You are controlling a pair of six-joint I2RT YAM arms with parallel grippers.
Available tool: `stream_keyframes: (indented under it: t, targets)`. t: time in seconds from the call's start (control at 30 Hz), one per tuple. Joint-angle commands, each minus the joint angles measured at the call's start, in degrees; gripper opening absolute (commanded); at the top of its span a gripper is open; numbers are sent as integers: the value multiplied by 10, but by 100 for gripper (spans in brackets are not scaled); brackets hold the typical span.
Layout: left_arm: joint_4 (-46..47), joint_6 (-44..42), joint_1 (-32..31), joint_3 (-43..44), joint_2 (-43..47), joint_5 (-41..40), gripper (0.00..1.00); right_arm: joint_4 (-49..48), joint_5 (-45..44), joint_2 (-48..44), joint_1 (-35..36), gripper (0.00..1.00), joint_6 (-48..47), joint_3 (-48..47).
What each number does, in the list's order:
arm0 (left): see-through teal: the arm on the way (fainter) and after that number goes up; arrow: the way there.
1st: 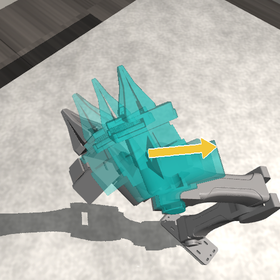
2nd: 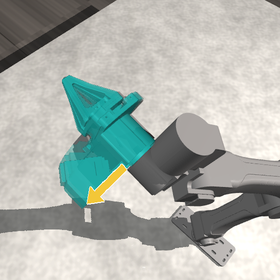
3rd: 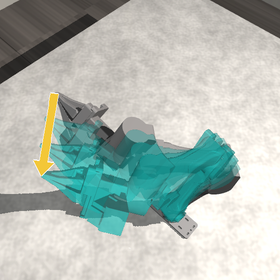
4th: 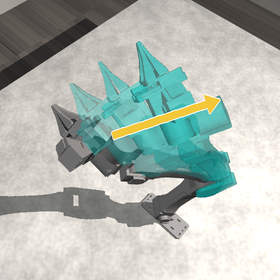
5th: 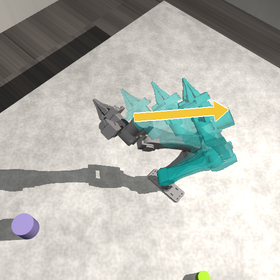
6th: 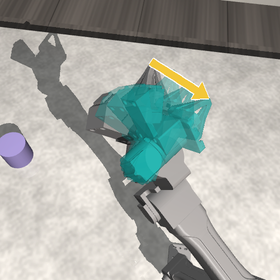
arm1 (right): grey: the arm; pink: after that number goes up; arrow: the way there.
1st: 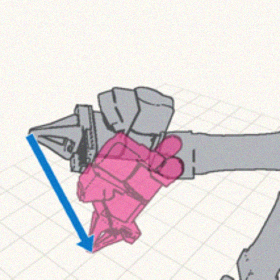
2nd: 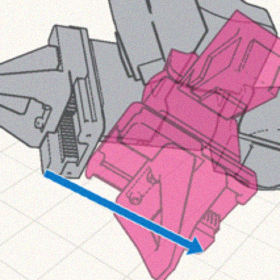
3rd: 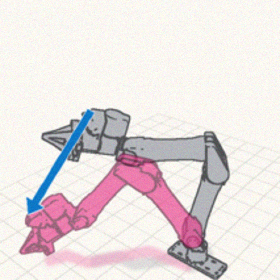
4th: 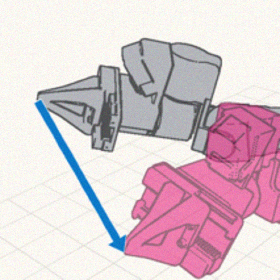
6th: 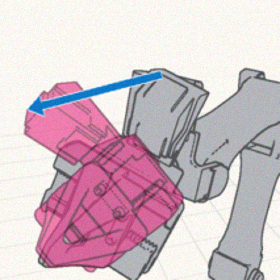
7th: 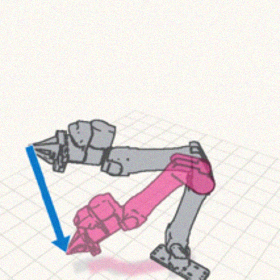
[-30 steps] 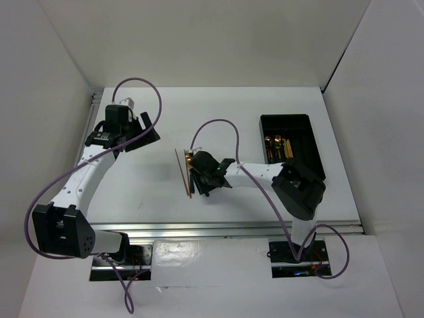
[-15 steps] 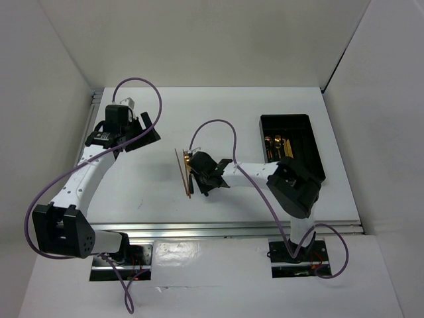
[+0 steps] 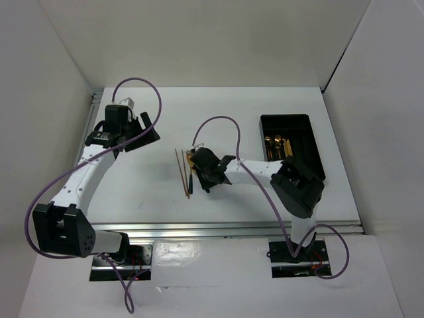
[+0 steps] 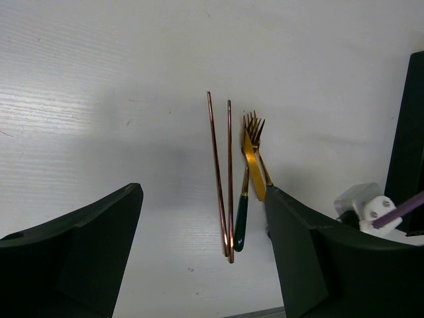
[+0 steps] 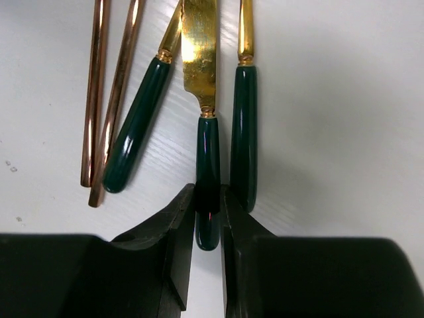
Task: Sort the eating utensils into containers
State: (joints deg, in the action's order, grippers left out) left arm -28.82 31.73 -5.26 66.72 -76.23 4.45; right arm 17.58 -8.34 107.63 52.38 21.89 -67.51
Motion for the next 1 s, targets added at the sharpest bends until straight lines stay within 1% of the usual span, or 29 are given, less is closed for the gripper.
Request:
stream_keyframes:
  t: [0.0, 0.1, 0.2, 0.27, 0.3, 0.37, 0.43, 0.47, 0.5, 0.53, 0.57, 0.6, 0.63, 0.67, 0.7, 0.73, 0.77, 0.83, 0.87, 0.9, 0.97]
  targets:
    - [16, -5, 4, 4, -7, 7, 89, 24, -28, -71, -8, 3, -5, -38]
    - [16, -5, 9, 4, -7, 14, 89, 39, -45, -102, -13, 3, -20, -76]
    - [16, -5, 9, 4, -12, 20, 89, 45, -64, -134, -19, 3, -43, -87]
    - [16, -5, 9, 4, -7, 20, 89, 53, -71, -157, -40, 3, -50, -87]
    - [16, -5, 9, 4, -7, 20, 89, 53, -84, -164, -50, 5, -50, -87]
    - [16, -5, 9, 4, -7, 20, 89, 59, -98, -175, -92, 5, -62, -87]
    - [16, -11, 9, 10, -12, 20, 89, 59, -129, -184, -129, 5, -74, -57]
    - [16, -11, 9, 10, -12, 31, 89, 53, -138, -191, -171, 6, -79, -48]
    - [21, -11, 9, 10, -18, 36, 89, 58, -143, -191, -196, 6, -79, -42]
    - [21, -11, 9, 10, -24, 36, 89, 64, -137, -191, -220, 6, -79, -37]
    - [21, -11, 9, 10, -24, 36, 89, 72, -129, -191, -267, 6, -84, -37]
    - [21, -16, 9, 16, -30, 36, 89, 79, -121, -191, -287, 4, -84, -37]
    - [16, -16, 9, 16, -31, 29, 89, 79, -109, -197, -304, 4, -108, -29]
    - [16, -16, 9, 21, -37, 28, 89, 79, -90, -197, -316, 4, -124, -14]
    - [16, -16, 9, 26, -45, 22, 89, 79, -90, -204, -331, 4, -140, -5]
    - [16, -16, 9, 26, -45, 22, 89, 86, -90, -204, -331, 4, -162, 2]
    - [16, -16, 9, 26, -51, 22, 89, 94, -110, -204, -337, 4, -162, 2]
    - [16, -16, 9, 32, -56, 22, 89, 103, -115, -189, -337, 4, -168, 2]
    - [16, -16, 9, 37, -64, 22, 89, 121, -115, -183, -345, 4, -175, 2]
    - [11, -16, 9, 37, -64, 17, 89, 134, -115, -176, -358, 2, -175, -14]
    - [3, -21, 9, 42, -79, 17, 89, 172, -136, -161, -371, 0, -169, -21]
